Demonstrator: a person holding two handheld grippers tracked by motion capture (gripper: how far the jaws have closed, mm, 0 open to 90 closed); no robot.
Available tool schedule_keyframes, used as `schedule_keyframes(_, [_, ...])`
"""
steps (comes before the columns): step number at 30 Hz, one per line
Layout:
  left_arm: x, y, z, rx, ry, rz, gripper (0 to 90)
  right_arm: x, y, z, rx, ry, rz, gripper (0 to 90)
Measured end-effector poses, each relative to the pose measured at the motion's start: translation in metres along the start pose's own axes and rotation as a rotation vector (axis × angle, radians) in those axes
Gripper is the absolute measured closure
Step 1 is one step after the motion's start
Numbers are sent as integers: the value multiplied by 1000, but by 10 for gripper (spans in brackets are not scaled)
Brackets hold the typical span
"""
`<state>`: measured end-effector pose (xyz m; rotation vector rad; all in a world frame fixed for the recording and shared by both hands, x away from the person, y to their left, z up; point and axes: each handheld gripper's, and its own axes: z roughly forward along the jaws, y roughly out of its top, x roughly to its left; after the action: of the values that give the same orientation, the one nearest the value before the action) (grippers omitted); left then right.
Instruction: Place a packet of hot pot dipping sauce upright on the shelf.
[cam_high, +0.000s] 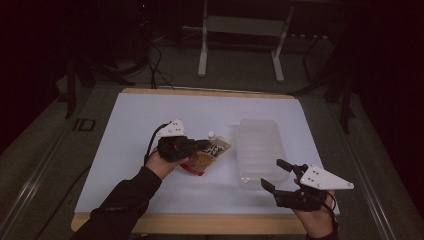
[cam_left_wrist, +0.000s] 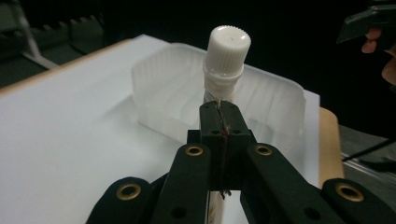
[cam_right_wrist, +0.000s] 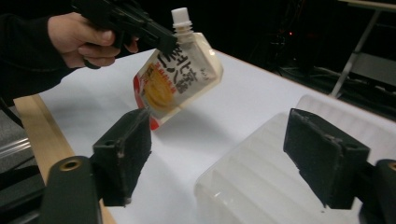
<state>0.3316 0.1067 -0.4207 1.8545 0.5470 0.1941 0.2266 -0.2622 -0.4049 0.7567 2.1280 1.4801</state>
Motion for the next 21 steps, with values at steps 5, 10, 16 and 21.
schedule_keyframes(5, [-7,4,-9,-62,-14,-12,900,-7,16,7,9,9,-30,245])
schedule_keyframes(10, [-15,7,-16,-116,-35,-21,900,-12,34,16,10,21,-59,275])
schedule_keyframes(16, [-21,9,-23,-161,-38,-29,900,-16,54,32,28,60,-65,349])
schedule_keyframes(21, [-25,7,-25,-197,-33,-46,900,-15,65,52,45,100,-70,465])
